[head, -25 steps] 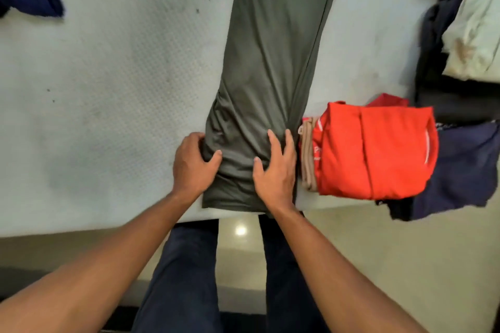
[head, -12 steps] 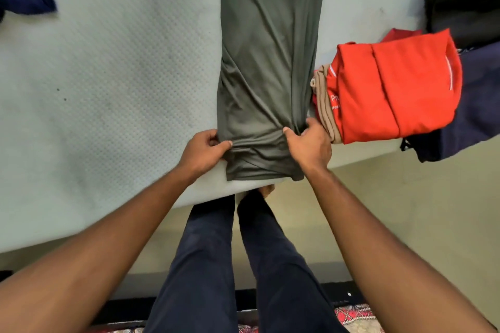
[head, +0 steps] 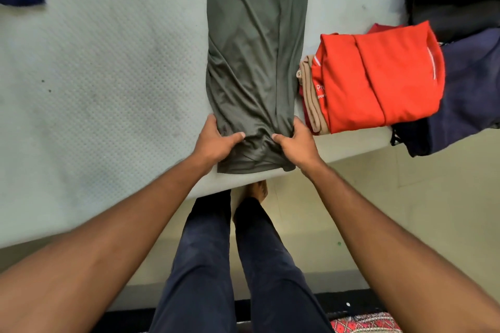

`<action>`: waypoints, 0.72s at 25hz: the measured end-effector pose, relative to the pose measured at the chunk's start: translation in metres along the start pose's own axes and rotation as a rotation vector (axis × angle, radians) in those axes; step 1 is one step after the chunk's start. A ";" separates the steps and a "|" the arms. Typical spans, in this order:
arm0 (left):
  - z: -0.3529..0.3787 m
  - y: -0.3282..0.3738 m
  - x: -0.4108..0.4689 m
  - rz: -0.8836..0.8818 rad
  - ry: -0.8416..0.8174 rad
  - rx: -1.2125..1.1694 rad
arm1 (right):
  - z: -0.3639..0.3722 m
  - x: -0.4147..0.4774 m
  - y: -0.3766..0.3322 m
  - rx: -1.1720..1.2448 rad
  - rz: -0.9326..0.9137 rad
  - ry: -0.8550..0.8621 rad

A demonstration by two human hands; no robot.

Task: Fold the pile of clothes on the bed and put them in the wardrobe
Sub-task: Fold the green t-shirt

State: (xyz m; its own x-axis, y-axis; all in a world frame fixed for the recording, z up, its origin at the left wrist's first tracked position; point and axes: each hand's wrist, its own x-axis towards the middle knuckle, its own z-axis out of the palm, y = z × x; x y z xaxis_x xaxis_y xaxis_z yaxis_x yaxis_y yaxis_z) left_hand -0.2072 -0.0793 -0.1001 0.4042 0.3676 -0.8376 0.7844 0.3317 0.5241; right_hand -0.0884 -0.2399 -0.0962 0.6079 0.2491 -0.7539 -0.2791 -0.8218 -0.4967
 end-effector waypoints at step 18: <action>-0.029 -0.038 -0.126 -0.100 0.224 -0.079 | 0.031 -0.143 0.029 0.335 -0.149 0.001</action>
State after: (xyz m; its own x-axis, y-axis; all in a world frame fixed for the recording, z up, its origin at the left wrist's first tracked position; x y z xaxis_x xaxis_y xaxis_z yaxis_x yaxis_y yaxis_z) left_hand -0.3011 -0.1127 -0.0100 0.2054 0.5104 -0.8351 0.7722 0.4397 0.4587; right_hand -0.2065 -0.2833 -0.0161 0.6608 0.3529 -0.6625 -0.4155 -0.5631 -0.7144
